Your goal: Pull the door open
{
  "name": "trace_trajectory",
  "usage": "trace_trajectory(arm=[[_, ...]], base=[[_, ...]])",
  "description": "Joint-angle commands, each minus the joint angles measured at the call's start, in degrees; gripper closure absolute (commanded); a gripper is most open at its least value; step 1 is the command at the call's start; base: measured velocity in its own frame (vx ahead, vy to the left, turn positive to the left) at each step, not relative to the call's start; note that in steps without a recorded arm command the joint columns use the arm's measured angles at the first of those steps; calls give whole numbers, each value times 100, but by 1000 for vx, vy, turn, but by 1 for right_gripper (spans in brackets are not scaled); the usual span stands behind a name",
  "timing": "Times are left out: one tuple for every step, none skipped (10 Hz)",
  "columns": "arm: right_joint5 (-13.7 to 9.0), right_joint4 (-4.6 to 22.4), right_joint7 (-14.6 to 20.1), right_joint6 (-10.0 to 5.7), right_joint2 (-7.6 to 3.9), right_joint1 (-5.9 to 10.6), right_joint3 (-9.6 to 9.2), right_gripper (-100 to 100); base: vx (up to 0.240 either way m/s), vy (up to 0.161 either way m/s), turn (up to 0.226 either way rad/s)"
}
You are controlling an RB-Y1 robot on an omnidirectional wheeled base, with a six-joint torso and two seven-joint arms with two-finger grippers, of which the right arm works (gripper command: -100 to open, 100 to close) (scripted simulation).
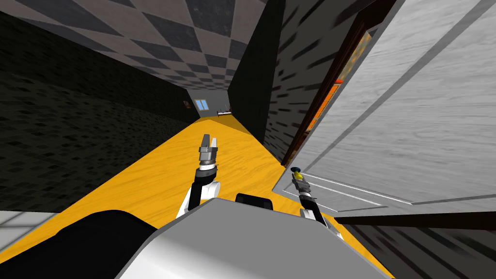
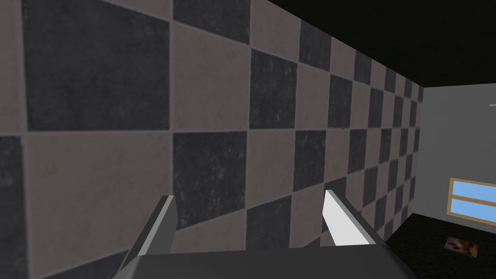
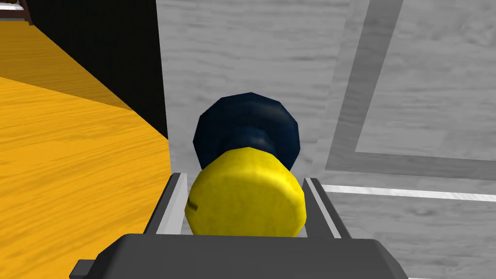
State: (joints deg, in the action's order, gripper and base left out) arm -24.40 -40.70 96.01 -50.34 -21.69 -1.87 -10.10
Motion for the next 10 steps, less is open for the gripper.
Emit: trace_trajectory(arm=[[0, 0, 0, 0, 0, 0, 0, 100], [71, -12, 130, -88, -78, -75, -122, 100], [104, -23, 194, -139, -124, -108, -177, 100], [141, -35, 265, -194, -176, -145, -238, 100], [179, -47, 340, -252, -230, -184, -301, 100], [217, -59, 413, -309, -284, -222, -364, 100], [253, -71, 483, -364, -334, -259, -424, 100], [284, -81, 545, -412, -380, -291, -477, 100], [320, -93, 615, -467, -430, -327, -537, 100], [300, -64, 566, -409, -401, -274, -502, 100]], base=[[-104, -8, 21], [-162, -33, 107], [-232, -31, 113], [-191, -25, 65], [-186, -57, 75], [-194, -50, 94], [-215, -44, 82], [-219, -34, 73], [-188, -52, 58], [-80, -25, 19]])
